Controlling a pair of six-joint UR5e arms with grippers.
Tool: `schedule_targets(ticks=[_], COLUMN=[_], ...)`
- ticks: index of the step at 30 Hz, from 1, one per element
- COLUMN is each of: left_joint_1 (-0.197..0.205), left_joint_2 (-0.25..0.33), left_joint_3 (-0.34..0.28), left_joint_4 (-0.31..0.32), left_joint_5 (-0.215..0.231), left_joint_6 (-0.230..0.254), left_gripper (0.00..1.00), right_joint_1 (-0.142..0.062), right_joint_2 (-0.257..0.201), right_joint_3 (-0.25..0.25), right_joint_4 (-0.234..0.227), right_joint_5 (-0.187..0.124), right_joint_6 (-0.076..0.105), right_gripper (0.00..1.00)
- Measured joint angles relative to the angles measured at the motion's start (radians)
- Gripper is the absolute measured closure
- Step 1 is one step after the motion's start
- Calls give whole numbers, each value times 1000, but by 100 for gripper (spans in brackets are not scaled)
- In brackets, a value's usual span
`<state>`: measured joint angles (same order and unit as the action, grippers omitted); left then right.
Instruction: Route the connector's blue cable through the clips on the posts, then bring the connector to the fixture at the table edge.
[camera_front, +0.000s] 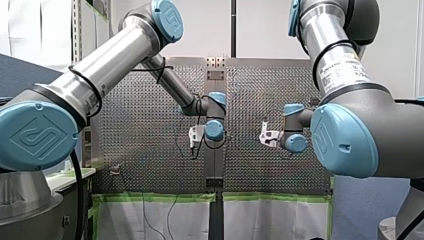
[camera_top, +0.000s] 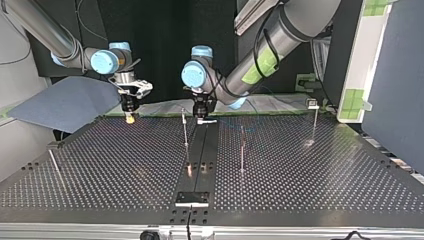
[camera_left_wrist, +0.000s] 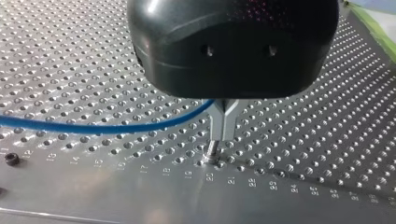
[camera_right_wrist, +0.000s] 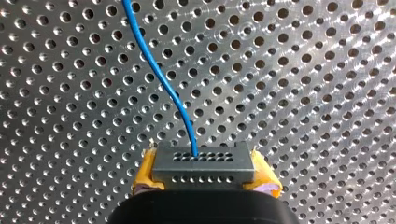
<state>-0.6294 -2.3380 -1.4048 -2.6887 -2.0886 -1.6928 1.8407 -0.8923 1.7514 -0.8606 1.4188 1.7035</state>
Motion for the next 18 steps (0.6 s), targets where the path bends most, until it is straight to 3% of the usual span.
schedule_targets(ticks=[10, 18], left_joint_1=[39, 67], left_joint_2=[-30, -45], left_joint_3=[10, 29], left_joint_4=[5, 6], left_joint_5=[29, 48], left_joint_6=[-1, -5], left_gripper=[100, 100], right_joint_1=[-9, -17], right_joint_2=[0, 1], right_joint_3=[0, -2], right_joint_4=[-11, -16], right_joint_5=[34, 43], right_joint_6=[4, 0], right_gripper=[100, 100])
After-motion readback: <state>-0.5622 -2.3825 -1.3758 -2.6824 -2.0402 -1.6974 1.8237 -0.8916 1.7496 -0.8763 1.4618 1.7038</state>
